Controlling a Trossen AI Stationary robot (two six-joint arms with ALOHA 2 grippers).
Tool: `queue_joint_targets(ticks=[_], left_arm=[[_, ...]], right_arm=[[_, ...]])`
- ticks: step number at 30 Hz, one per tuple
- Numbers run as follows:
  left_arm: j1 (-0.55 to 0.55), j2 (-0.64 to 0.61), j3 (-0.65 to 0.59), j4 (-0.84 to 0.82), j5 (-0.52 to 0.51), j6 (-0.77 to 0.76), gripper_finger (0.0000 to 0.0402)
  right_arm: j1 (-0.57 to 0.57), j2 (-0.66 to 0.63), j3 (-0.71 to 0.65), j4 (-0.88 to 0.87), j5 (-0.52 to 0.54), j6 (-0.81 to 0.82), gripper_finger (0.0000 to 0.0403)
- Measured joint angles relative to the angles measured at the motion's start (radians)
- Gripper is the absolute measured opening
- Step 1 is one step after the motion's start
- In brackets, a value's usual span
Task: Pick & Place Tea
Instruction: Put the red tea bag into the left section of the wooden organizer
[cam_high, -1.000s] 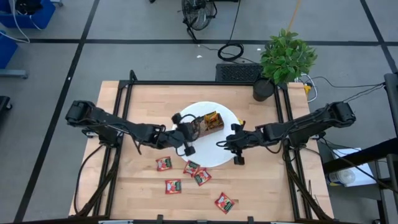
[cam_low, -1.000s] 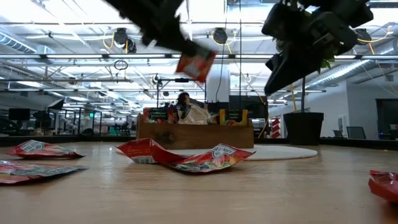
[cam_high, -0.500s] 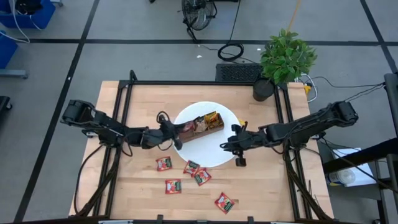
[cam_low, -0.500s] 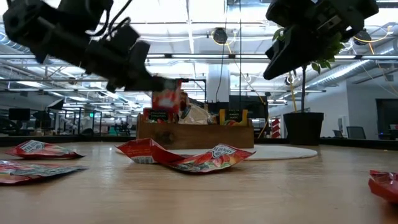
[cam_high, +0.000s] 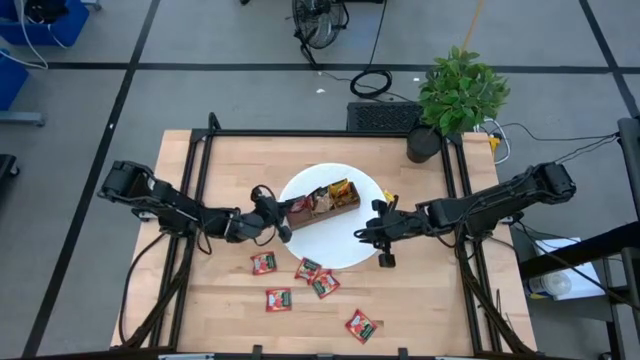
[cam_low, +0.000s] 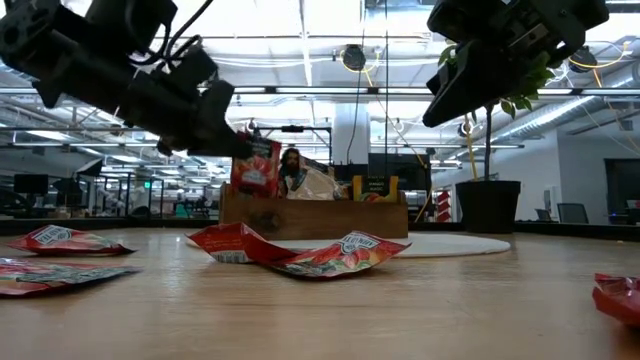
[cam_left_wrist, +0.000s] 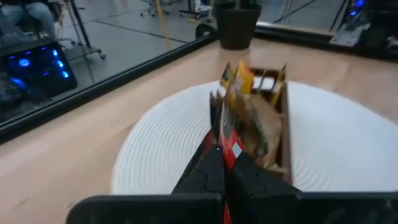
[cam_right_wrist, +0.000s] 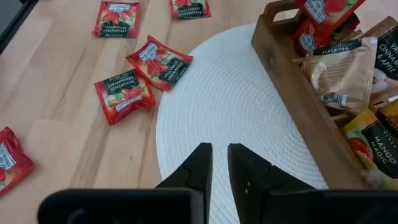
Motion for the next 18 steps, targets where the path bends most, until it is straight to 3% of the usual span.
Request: queue_joint_targets(ticks=[18], left_arm=[[0.009,0.064,0.000,0.073,-0.003,0.025,0.0007]], right_arm=[[0.000,0.000,0.000,0.008,0.000,0.000,0.0039]])
